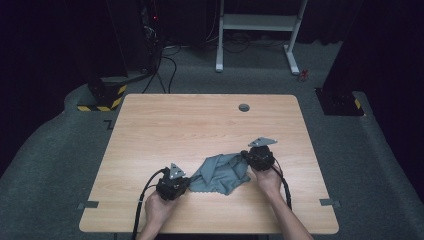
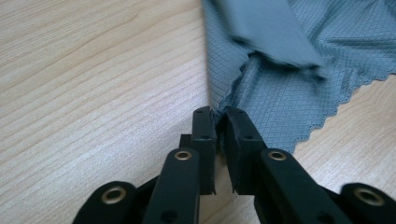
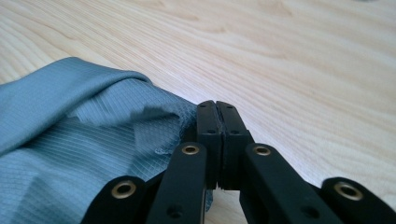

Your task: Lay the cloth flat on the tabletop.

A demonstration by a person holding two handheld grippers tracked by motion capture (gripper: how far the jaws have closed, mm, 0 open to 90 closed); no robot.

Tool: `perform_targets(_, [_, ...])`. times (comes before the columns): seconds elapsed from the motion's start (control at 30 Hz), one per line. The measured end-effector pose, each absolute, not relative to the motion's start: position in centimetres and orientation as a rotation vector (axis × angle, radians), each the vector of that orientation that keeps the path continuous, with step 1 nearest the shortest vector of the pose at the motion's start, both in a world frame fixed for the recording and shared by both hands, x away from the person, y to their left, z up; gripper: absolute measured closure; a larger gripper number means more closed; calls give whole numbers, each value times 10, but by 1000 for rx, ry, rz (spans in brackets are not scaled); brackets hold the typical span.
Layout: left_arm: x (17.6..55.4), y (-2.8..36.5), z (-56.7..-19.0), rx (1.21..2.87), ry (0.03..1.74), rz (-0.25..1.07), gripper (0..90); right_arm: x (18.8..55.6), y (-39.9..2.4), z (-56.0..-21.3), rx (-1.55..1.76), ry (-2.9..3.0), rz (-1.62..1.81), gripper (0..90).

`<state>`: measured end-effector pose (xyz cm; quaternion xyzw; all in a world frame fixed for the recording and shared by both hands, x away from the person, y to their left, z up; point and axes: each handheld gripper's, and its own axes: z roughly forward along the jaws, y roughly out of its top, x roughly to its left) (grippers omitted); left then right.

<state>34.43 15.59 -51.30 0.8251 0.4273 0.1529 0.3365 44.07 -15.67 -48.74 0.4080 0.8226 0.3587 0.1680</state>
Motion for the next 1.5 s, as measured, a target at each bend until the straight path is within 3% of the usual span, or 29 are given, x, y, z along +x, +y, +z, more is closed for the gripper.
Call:
perform_targets(0.17, [347,152,-505,2105,1090,395,596,436,-156,-490,1147,2371,1043,750])
perform_targets(0.57, [351,105,-498,2185,935,383,550,411,-156,-497,1074,2389,1015,671])
perform_targets(0.67, [359,91,-503,2257,926,412,586,417,-154,-501,1091,2385,981,719])
perform_targets(0.77, [363,80,-507,2336,900,468,712,421,-154,-503,1095,2384,978,882])
perform_targets(0.9, [367,81,-499,2309,903,487,876,422,-154,-500,1074,2364,979,900])
perform_targets(1.23, [376,107,-480,2177,971,351,864,425,-156,-485,1054,2341,1003,899])
perform_targets(1.5, [387,116,-472,2149,1006,456,879,429,-157,-483,1047,2332,1004,900])
